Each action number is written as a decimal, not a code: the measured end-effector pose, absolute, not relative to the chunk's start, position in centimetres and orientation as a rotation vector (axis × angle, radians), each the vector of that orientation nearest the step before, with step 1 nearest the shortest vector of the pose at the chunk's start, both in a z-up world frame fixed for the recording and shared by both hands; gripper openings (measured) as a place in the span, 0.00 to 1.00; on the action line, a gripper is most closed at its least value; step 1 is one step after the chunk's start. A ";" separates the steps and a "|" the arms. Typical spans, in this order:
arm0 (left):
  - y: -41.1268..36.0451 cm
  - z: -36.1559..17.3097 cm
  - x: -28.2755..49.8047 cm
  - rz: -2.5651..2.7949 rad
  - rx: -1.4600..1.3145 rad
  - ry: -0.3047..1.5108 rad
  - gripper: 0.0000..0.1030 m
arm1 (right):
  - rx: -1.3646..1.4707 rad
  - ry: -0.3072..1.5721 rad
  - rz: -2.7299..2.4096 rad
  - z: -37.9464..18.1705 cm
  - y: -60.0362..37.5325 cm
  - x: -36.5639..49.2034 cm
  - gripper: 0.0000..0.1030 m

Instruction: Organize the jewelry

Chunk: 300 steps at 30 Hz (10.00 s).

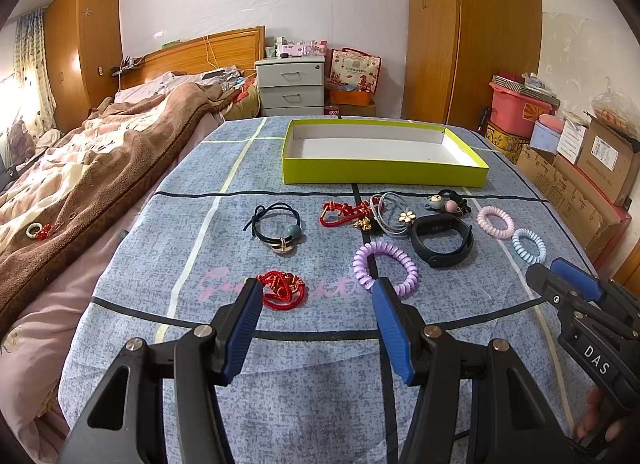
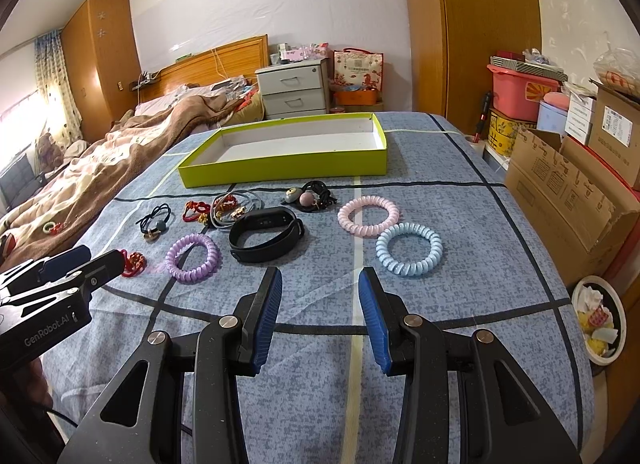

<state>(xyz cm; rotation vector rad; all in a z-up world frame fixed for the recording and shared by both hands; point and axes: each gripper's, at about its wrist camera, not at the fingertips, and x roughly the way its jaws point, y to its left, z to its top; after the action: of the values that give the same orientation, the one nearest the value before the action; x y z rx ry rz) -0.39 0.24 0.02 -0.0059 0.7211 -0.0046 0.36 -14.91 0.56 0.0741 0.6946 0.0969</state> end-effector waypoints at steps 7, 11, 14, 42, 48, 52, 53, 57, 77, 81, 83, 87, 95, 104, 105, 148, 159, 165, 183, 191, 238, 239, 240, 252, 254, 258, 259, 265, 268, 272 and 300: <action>0.0 0.0 -0.4 -0.004 -0.005 0.723 0.57 | 0.074 0.694 0.096 0.6 -14.9 0.3 0.40; 0.0 0.0 -0.4 -0.004 -0.004 0.723 0.57 | 0.074 0.695 0.097 0.6 -14.9 0.3 0.40; 0.1 0.1 -0.4 -0.006 -0.005 0.723 0.57 | 0.074 0.694 0.097 0.6 -14.9 0.3 0.40; 0.1 0.2 -0.5 -0.005 -0.007 0.732 0.57 | 0.075 0.696 0.095 0.7 -15.1 0.1 0.40; 0.4 0.0 -0.1 -0.016 -0.015 0.747 0.57 | 0.094 0.694 0.090 1.0 -15.7 0.1 0.40; 1.7 -0.4 0.4 -0.050 -0.053 0.774 0.57 | 0.115 0.699 0.059 1.0 -17.7 0.4 0.41; 2.1 -0.5 0.5 -0.052 -0.068 0.779 0.57 | 0.122 0.703 0.048 1.1 -18.3 0.5 0.45; 3.5 -0.8 1.1 -0.051 -0.078 0.800 0.57 | 0.145 0.717 0.001 1.1 -20.7 1.1 0.64; 5.7 -3.0 4.5 -0.082 -0.129 0.916 0.57 | 0.109 0.879 -0.027 -1.0 -22.8 6.3 0.60; 5.0 -3.2 4.9 -0.078 -0.098 0.920 0.57 | 0.107 0.912 -0.029 -1.5 -22.7 6.8 0.52; 5.0 -3.2 4.9 -0.084 -0.103 0.916 0.57 | 0.102 0.911 -0.028 -1.5 -22.6 6.8 0.50; 4.6 -3.2 4.8 -0.073 -0.074 0.913 0.53 | 0.081 0.920 -0.038 -1.6 -22.4 6.9 0.38; 4.6 -3.2 4.5 -0.081 -0.047 0.904 0.27 | 0.060 0.919 -0.044 -1.6 -22.2 6.8 0.14; 5.2 -3.0 4.5 -0.109 -0.087 0.885 0.14 | 0.088 0.914 -0.040 -1.4 -22.5 6.4 0.10; 5.2 -2.9 4.5 -0.110 -0.085 0.879 0.14 | 0.096 0.913 -0.036 -1.4 -22.5 6.3 0.10; 4.5 5.0 14.6 -0.221 -0.113 0.725 0.14 | 0.164 0.756 0.083 6.4 -20.1 15.0 0.10; 3.7 4.2 20.5 -0.242 -0.122 0.767 0.14 | 0.151 0.820 0.081 4.5 -19.8 21.6 0.10; 3.1 2.6 23.0 -0.239 -0.119 0.815 0.14 | 0.132 0.856 0.075 3.2 -19.7 24.2 0.10; 1.6 -1.6 26.9 -0.231 -0.123 0.945 0.14 | 0.074 0.956 0.071 -0.5 -19.1 28.3 0.10; 1.4 -2.1 27.3 -0.221 -0.126 0.966 0.14 | 0.043 0.964 0.075 -0.8 -18.6 28.3 0.10; 7.3 1.4 12.8 -0.187 -0.189 0.818 0.57 | 0.078 0.881 0.107 1.7 -21.1 14.2 0.35; 7.4 1.3 12.4 -0.178 -0.187 0.820 0.57 | 0.078 0.889 0.108 1.5 -21.2 13.9 0.35; 7.6 1.1 12.0 -0.171 -0.188 0.819 0.57 | 0.074 0.896 0.111 1.2 -21.1 13.6 0.35; 9.8 -0.8 9.4 -0.124 -0.257 0.847 0.57 | 0.036 0.971 0.091 -1.5 -20.9 11.7 0.35; 9.9 -0.9 9.2 -0.125 -0.264 0.849 0.57 | 0.025 0.971 0.083 -1.5 -20.7 11.8 0.35; 9.8 -1.5 8.9 -0.137 -0.273 0.873 0.57 | 0.030 0.974 0.069 -1.6 -20.4 11.6 0.35; 9.8 -1.7 8.7 -0.139 -0.269 0.877 0.57 | 0.028 0.974 0.067 -1.6 -20.3 11.5 0.35; 8.1 -2.1 8.3 -0.176 -0.207 0.900 0.57 | -0.002 0.967 0.067 -1.7 -19.6 11.2 0.14; 7.1 -2.2 8.3 -0.193 -0.184 0.909 0.57 | 0.018 0.963 0.067 -1.7 -19.9 11.1 0.11; 6.0 -2.5 8.4 -0.217 -0.149 0.923 0.57 | 0.043 0.955 0.067 -1.7 -20.3 10.9 0.10; 4.1 -3.6 9.5 -0.106 -0.038 0.905 0.19 | 0.078 0.953 0.076 -1.5 -20.4 10.4 0.10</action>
<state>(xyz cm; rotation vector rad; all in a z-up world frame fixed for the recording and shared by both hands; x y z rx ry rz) 9.53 4.07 -3.56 -0.0380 0.9052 -0.1064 10.44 -20.45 -1.55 0.0778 0.9528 0.0757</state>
